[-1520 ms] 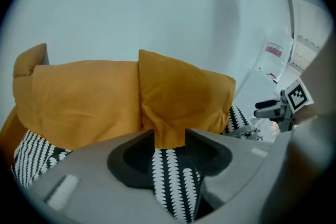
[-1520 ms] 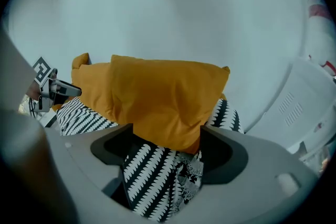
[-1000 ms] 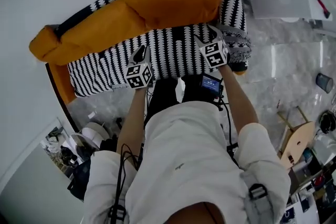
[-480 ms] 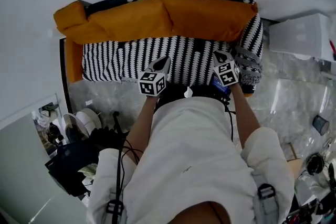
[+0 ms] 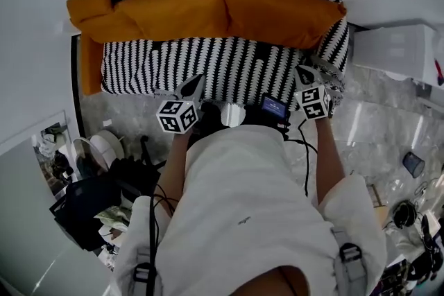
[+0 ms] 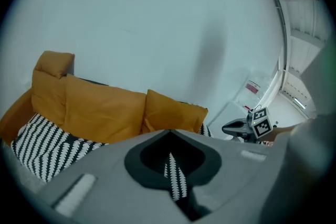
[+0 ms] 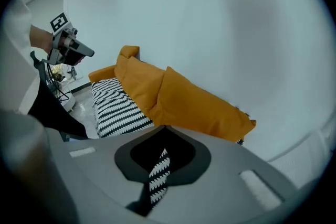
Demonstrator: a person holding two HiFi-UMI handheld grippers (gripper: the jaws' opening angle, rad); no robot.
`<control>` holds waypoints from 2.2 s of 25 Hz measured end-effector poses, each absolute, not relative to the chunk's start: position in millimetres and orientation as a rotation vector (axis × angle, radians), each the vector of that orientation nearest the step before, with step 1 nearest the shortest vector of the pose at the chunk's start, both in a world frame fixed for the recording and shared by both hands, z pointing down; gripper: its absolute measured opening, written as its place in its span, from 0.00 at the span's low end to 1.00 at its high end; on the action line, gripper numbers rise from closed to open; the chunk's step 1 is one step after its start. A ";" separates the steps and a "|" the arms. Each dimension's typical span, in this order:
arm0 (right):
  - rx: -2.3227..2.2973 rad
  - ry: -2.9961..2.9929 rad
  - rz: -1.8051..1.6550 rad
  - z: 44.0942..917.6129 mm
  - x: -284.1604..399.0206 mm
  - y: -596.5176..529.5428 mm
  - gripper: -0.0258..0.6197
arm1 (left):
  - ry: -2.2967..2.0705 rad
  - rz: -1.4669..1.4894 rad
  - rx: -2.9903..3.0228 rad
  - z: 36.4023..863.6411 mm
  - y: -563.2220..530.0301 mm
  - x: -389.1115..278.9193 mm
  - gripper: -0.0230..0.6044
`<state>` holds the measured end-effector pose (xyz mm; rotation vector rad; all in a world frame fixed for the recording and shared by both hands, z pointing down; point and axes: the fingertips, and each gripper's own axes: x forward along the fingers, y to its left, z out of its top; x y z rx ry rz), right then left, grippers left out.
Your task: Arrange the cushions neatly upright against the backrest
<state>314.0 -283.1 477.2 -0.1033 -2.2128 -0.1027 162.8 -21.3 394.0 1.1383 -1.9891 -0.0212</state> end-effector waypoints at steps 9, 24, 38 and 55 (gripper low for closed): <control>0.059 -2.332 -0.094 390.8 274.1 -162.2 0.08 | -2.049 -0.102 1.307 344.2 67.3 107.2 0.04; 0.153 -2.478 -0.032 308.0 196.4 119.2 0.08 | -2.053 -0.042 1.614 281.2 271.0 67.3 0.04; 0.125 -2.741 0.091 208.4 199.6 150.2 0.08 | -2.018 -0.136 1.801 217.2 277.9 88.9 0.04; 0.003 -2.746 0.206 215.7 199.7 195.9 0.08 | -2.042 -0.002 1.843 216.3 300.7 103.9 0.04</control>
